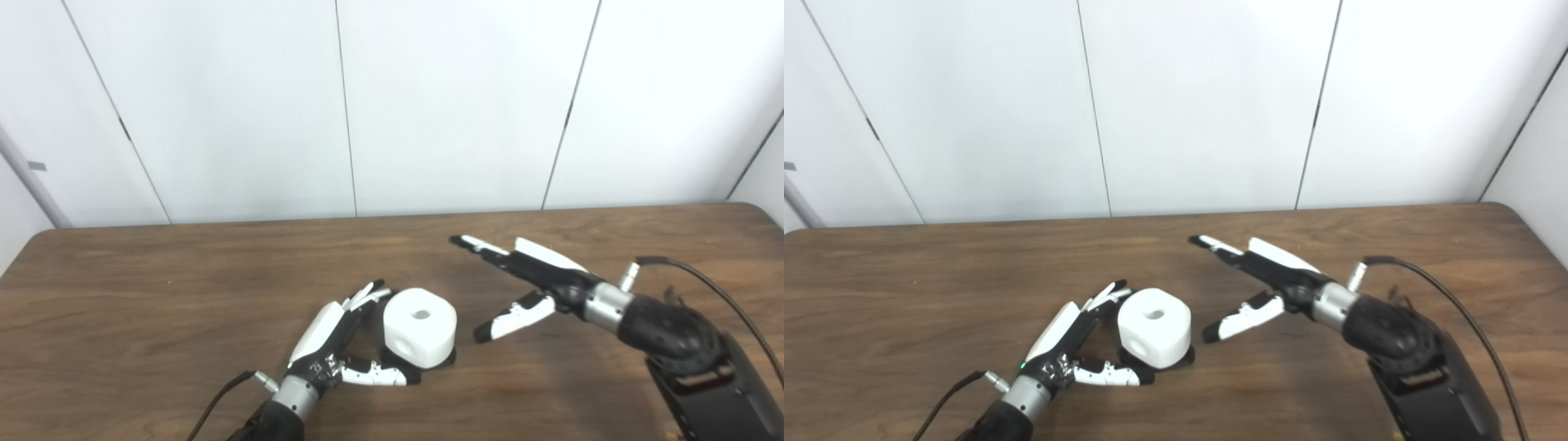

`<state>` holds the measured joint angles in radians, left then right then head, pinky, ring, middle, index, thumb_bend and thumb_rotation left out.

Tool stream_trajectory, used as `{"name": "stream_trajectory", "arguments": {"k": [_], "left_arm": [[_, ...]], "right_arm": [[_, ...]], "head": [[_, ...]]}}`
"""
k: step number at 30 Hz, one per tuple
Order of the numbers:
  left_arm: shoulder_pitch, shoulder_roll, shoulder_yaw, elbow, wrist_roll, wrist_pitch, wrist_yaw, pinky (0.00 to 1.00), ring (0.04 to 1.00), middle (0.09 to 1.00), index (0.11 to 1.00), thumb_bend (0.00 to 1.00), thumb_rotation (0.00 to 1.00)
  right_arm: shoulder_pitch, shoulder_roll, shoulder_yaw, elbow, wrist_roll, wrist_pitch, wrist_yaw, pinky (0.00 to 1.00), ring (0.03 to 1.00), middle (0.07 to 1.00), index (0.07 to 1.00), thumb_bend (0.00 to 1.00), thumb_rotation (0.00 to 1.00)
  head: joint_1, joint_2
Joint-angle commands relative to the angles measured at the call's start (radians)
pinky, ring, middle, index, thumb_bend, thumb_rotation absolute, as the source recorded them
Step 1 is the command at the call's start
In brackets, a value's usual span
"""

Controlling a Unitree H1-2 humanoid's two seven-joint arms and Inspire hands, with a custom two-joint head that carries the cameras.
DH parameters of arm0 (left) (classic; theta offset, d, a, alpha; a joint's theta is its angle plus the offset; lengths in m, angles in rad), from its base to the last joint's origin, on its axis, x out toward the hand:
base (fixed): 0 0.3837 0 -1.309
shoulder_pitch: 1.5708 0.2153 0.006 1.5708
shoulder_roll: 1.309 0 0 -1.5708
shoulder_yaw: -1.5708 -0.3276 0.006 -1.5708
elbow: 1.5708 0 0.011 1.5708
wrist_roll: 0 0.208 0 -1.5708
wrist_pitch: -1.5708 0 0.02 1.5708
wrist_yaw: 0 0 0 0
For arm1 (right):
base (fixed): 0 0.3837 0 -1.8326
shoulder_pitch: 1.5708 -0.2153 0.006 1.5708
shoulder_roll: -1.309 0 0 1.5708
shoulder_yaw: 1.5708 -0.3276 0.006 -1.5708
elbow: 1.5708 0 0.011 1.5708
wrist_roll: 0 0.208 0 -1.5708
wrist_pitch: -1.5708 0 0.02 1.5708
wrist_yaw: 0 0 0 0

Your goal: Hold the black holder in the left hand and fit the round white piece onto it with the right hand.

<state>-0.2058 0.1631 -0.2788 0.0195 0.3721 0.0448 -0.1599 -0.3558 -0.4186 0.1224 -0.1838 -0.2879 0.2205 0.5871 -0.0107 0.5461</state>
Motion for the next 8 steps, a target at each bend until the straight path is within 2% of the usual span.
{"name": "stream_trajectory", "arguments": {"k": [1, 8], "left_arm": [[0.018, 0.018, 0.007, 0.003, -0.024, 0.008, -0.023, 1.0, 1.0, 1.0, 1.0, 1.0, 0.34], [0.027, 0.037, 0.049, -0.003, -0.067, 0.001, -0.03, 1.0, 1.0, 1.0, 1.0, 1.0, 0.36]], "right_arm": [[-0.005, 0.012, -0.034, -0.034, 0.039, -0.048, -0.063, 1.0, 1.0, 1.0, 1.0, 1.0, 0.53], [0.082, 0.025, -0.085, -0.04, 0.076, -0.092, -0.165, 1.0, 1.0, 1.0, 1.0, 1.0, 0.51]], "head": [[-0.003, -0.001], [-0.007, -0.008]]}}
